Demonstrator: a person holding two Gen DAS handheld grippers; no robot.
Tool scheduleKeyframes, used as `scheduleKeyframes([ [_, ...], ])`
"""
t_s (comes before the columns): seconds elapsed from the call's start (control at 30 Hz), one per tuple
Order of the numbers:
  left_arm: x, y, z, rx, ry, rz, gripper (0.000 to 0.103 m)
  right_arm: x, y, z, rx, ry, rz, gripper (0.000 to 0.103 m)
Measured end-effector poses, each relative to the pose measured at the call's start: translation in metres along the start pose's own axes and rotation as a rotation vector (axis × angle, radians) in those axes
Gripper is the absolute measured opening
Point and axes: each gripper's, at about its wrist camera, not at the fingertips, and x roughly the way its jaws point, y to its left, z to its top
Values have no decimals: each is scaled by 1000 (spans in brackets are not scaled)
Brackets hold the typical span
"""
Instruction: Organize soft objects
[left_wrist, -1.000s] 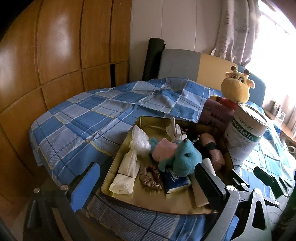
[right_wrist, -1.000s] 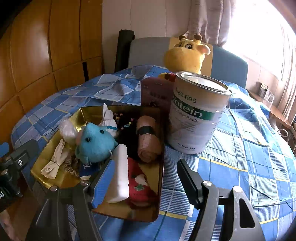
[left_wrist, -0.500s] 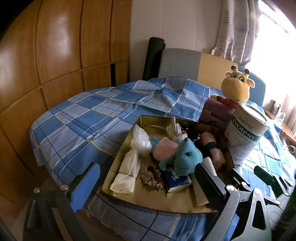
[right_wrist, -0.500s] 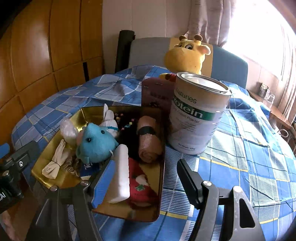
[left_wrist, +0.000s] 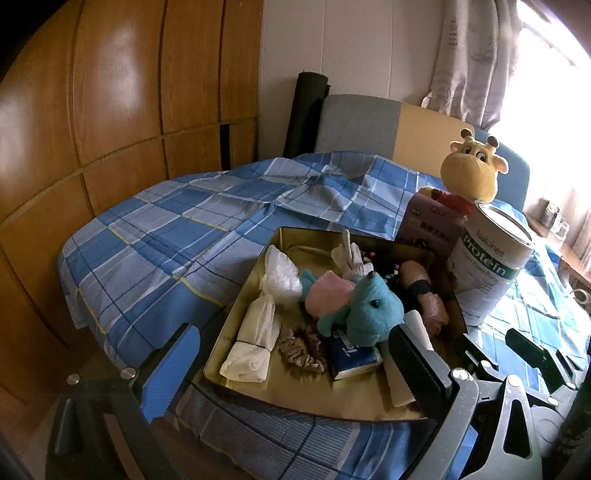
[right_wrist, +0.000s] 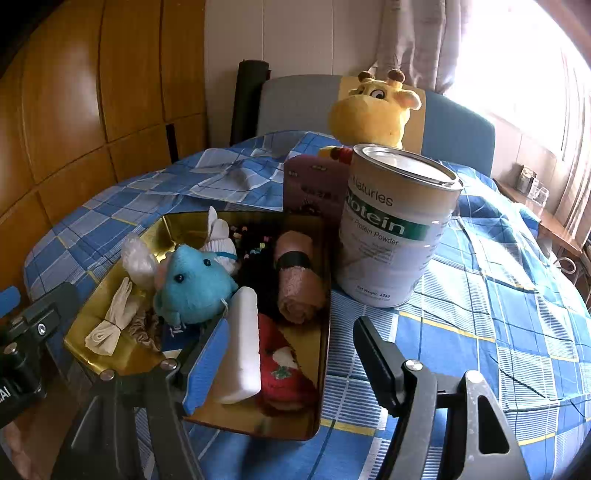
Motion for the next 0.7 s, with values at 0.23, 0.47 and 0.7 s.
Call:
scheduleKeyframes([
  [0.23,0,0,0,1,3,2,103,0,0,-1,0,1,1,71],
  [0.47,1,-1,-1,4,6,-3,103,0,0,-1,-1,2,5,71],
  [0.7,-2,-2,-1,18,-9,10,103,1,0,-3,-4,8,5,71],
])
